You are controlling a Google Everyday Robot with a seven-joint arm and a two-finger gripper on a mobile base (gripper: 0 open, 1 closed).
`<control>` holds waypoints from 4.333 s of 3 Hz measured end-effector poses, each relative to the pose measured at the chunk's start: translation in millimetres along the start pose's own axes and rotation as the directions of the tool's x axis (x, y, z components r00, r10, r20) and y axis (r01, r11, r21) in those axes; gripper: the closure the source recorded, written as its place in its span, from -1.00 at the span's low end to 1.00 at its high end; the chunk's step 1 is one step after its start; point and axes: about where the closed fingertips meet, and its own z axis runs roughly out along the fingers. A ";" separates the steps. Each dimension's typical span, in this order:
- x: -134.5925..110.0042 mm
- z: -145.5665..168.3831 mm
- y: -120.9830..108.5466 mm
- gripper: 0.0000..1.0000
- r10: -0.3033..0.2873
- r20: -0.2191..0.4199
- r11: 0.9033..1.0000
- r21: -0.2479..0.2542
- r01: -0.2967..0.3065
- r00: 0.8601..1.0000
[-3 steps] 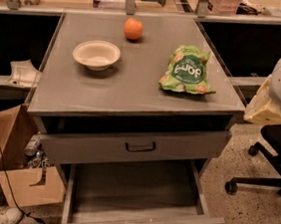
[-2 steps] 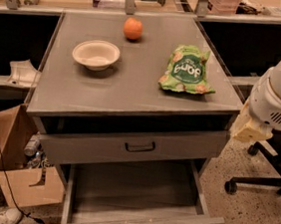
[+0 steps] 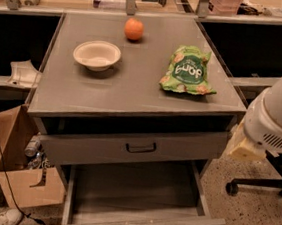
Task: Close middle drawer
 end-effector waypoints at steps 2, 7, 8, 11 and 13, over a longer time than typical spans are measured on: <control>7.9 64.6 45.9 1.00 0.052 -0.035 0.993 -0.107 -0.056 0.998; 42.8 159.1 115.5 1.00 0.188 -0.131 0.944 -0.250 -0.216 0.973; 43.3 160.4 116.2 1.00 0.193 -0.133 0.942 -0.253 -0.221 0.972; 71.2 242.0 150.9 1.00 0.271 -0.156 0.891 -0.333 -0.309 0.950; 73.3 271.4 155.1 1.00 0.334 -0.212 0.879 -0.282 -0.384 0.919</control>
Offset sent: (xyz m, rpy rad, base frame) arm -0.0446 0.0262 -0.1224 0.0325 0.2046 -0.0501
